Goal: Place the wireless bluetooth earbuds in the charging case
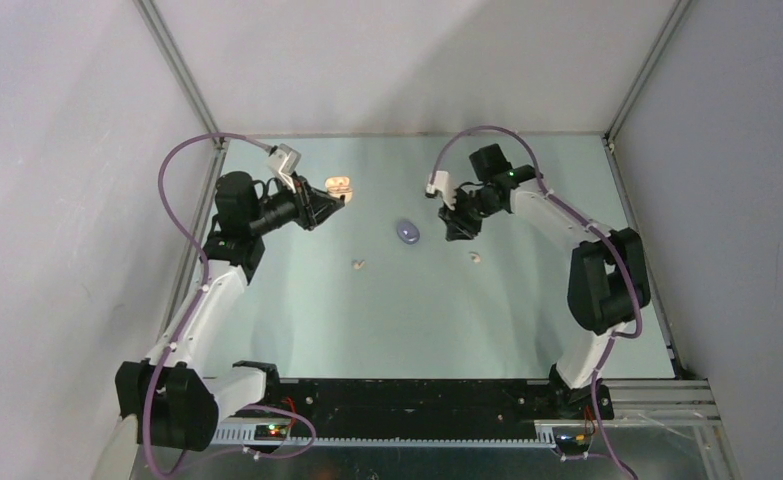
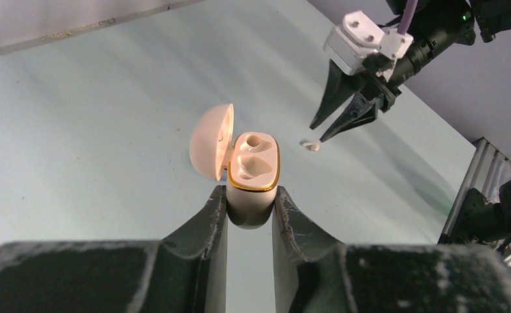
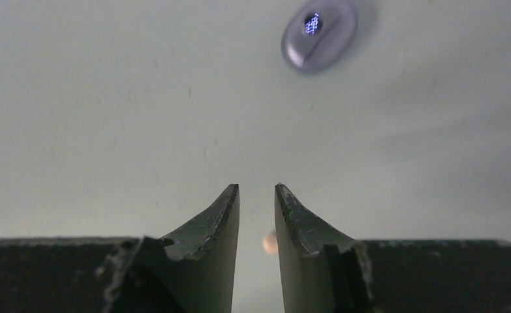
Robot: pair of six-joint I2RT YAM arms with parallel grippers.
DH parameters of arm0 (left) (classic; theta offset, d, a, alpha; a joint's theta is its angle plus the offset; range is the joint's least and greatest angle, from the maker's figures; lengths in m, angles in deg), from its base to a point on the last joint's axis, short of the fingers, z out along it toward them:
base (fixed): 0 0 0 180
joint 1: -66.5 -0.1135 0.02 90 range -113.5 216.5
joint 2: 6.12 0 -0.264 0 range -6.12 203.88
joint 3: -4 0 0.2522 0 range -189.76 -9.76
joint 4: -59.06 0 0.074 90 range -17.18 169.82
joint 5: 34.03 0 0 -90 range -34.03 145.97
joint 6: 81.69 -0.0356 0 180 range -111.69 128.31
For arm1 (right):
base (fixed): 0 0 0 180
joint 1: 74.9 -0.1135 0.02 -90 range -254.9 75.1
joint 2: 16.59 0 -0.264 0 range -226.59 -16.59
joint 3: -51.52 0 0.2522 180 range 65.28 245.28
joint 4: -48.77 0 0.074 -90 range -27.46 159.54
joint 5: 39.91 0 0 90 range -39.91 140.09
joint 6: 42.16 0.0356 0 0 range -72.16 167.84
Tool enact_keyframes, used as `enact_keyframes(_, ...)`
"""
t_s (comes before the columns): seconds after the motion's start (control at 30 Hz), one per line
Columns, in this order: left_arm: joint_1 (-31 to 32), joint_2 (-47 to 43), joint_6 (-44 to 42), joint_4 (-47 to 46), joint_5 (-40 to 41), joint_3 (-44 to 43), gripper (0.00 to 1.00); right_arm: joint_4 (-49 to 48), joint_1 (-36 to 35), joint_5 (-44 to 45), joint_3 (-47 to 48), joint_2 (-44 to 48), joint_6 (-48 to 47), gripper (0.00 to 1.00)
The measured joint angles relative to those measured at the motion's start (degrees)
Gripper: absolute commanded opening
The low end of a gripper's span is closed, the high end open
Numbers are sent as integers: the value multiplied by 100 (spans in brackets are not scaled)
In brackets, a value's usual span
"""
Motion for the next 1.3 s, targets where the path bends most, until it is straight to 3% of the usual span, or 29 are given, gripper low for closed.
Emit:
enact_keyframes(0.23, 0, 44, 37, -68, -4, 0, 0, 531, 592, 393, -883, 516, -1427, 25)
enact_keyframes(0.6, 0, 190, 2, -17, -7, -17, 0, 55, 496, 844, -2142, 898, -2988, 28)
enact_keyframes(1.3, 0, 212, -308, 444, -2, -210, 0, -636, 396, 1062, -2170, 511, -3703, 30)
